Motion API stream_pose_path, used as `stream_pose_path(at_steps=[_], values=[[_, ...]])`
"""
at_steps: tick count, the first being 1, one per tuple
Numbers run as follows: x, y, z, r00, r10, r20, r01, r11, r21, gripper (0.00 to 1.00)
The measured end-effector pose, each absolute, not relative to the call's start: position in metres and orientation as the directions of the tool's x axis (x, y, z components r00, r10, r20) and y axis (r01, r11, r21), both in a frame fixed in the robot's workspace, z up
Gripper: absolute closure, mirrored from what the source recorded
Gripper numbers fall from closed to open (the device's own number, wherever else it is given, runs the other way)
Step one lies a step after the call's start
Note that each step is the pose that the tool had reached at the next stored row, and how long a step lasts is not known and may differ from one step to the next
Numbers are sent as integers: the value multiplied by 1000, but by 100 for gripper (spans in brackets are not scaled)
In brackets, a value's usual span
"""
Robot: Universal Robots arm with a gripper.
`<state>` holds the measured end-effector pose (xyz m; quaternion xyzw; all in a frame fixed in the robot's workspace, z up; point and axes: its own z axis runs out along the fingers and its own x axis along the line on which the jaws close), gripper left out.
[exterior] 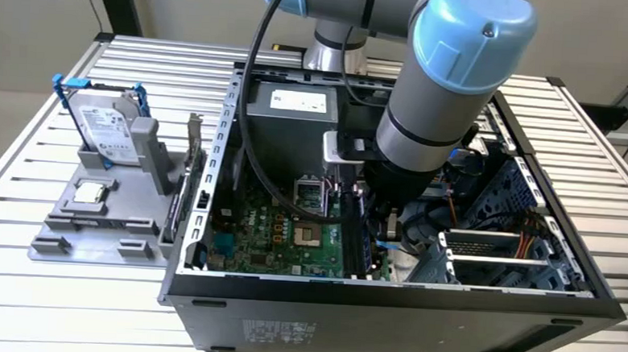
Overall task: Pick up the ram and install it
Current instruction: 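Press down the ram until it locks into place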
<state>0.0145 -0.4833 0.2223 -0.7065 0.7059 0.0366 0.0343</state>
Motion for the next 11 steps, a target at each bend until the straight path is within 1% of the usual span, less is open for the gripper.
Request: stream_pose_path(at_steps=[11], values=[[15,-483,217,1,-995,-99,-1000,-1,3,100]])
